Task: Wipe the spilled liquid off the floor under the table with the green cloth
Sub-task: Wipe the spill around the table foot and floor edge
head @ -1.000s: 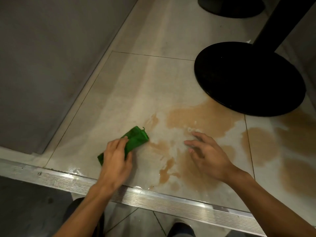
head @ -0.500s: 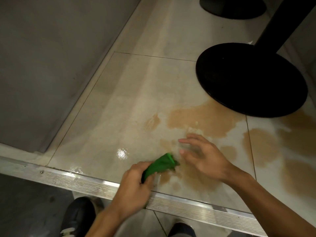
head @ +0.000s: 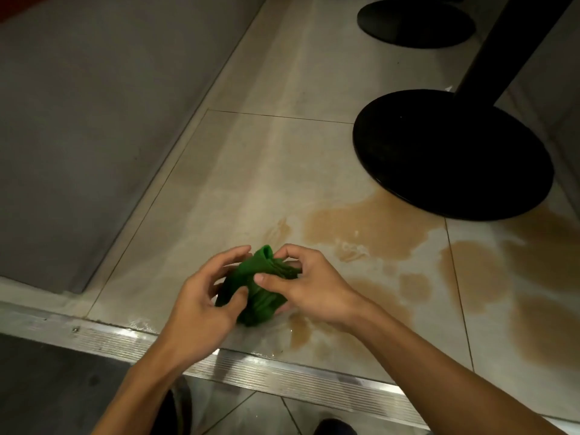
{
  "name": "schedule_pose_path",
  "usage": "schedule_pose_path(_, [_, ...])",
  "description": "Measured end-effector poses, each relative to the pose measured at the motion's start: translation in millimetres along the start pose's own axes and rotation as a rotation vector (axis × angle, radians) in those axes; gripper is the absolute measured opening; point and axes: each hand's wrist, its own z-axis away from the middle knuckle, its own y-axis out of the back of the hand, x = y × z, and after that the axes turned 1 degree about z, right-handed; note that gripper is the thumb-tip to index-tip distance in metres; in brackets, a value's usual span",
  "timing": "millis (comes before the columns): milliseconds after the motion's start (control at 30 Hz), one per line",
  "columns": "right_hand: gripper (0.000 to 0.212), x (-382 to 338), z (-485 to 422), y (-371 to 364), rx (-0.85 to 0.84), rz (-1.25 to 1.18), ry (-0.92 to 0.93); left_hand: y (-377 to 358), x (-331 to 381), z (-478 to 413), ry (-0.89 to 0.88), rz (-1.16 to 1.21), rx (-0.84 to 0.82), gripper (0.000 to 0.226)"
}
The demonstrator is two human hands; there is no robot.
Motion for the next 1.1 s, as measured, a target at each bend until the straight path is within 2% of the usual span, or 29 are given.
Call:
schedule_pose_path(100, [0.025, -14, -5, -11, 0.031, -0.094, -0.048, -9, 2, 12, -0.091, 0.009, -0.056, 0.084])
schedule_pose_path(200, [0.029, -27, -10, -19, 0.063, -0.192, -0.106, -19, 5, 13, -0.07, 0.075, -0.133, 0.101])
schedule_pose_path(267, [0.031, -31, -12, -19, 0.049, -0.26, -0.135, -19, 3, 6, -0.049, 0.095, -0.061, 0.089])
schedule_pose_path(367, [0.033, -34, -8, -2, -0.034, -0.239, -0.11, -5, 8, -13, -0.018, 0.066, 0.015, 0.049])
schedule_pose_path(433, [0.028, -28, -8, 22, 0.064, -0.115, -0.064, 5, 12, -32, 0.062, 0.062, 0.042, 0.029])
schedule_pose_path(500, [0.02, -11, -13, 52, 0.285, 0.099, -0.005, 14, 16, -58, 0.098, -0.012, 0.093, 0.021])
schedule_pose_path(567, [0.014, 10, -17, 81, 0.424, 0.442, 0.076, 19, 20, -89, -0.009, -0.26, 0.114, 0.017])
schedule_pose_path(633, [0.021, 29, -19, 103, 0.403, 0.785, 0.088, 16, 22, -128, -0.196, -0.571, 0.099, 0.019])
schedule_pose_path(733, [0.036, 46, -19, 117, 0.347, 1.097, 0.017, -2, 8, -182, -0.318, -0.835, -0.028, 0.048])
schedule_pose_path(800, [0.04, 54, -20, 118, 0.343, 1.168, 0.01, -19, -11, -197, -0.288, -0.928, -0.196, 0.056])
schedule_pose_path(867, [0.042, 60, -19, 120, 0.346, 1.21, 0.022, -32, -29, -194, -0.254, -1.026, -0.271, 0.059])
schedule_pose_path(967, [0.043, 63, -19, 124, 0.332, 1.212, 0.01, -36, -43, -174, -0.29, -1.095, -0.166, 0.056])
schedule_pose_path(1100, [0.04, 62, -21, 121, 0.365, 1.182, 0.018, -31, -53, -136, -0.306, -1.147, -0.124, 0.055])
